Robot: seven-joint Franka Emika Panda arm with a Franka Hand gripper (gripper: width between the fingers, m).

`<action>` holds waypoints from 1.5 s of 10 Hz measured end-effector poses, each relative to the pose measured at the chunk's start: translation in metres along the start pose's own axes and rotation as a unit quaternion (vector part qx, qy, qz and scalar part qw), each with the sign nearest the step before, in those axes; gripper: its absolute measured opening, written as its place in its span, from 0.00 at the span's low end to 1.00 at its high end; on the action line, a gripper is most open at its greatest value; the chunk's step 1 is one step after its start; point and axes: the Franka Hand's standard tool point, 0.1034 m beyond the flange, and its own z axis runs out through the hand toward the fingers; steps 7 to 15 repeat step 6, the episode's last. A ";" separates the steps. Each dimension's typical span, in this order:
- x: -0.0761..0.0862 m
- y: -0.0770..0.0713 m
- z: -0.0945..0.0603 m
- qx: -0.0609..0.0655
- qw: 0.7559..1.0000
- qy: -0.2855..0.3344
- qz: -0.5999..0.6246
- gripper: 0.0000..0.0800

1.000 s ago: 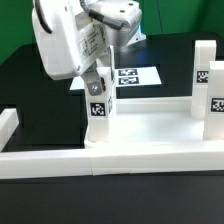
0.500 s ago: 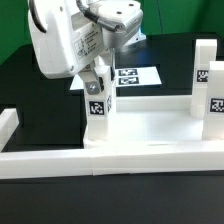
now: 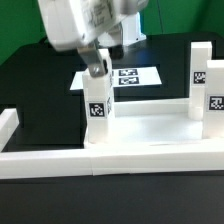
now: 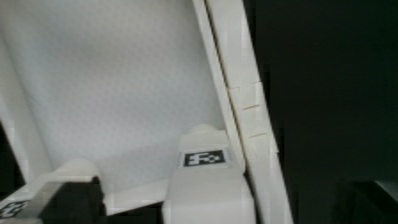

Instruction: Assemble desk

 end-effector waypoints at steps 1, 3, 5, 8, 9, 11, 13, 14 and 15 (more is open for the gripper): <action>-0.006 0.000 -0.014 0.008 1.000 -0.006 -0.002 0.81; -0.010 -0.002 -0.022 0.014 1.000 -0.009 -0.006 0.81; -0.010 -0.001 -0.021 0.013 1.000 -0.009 -0.007 0.81; -0.010 -0.001 -0.020 0.013 1.000 -0.009 -0.007 0.81; -0.010 -0.001 -0.020 0.013 1.000 -0.009 -0.007 0.81; -0.010 -0.001 -0.020 0.013 1.000 -0.009 -0.007 0.81; -0.010 -0.001 -0.020 0.013 1.000 -0.009 -0.007 0.81; -0.010 -0.001 -0.020 0.013 1.000 -0.009 -0.007 0.81; -0.010 -0.001 -0.020 0.013 1.000 -0.009 -0.007 0.81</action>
Offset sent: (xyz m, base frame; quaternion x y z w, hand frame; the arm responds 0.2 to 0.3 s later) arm 0.0000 0.0000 0.0000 0.0000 0.0000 0.0000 1.0000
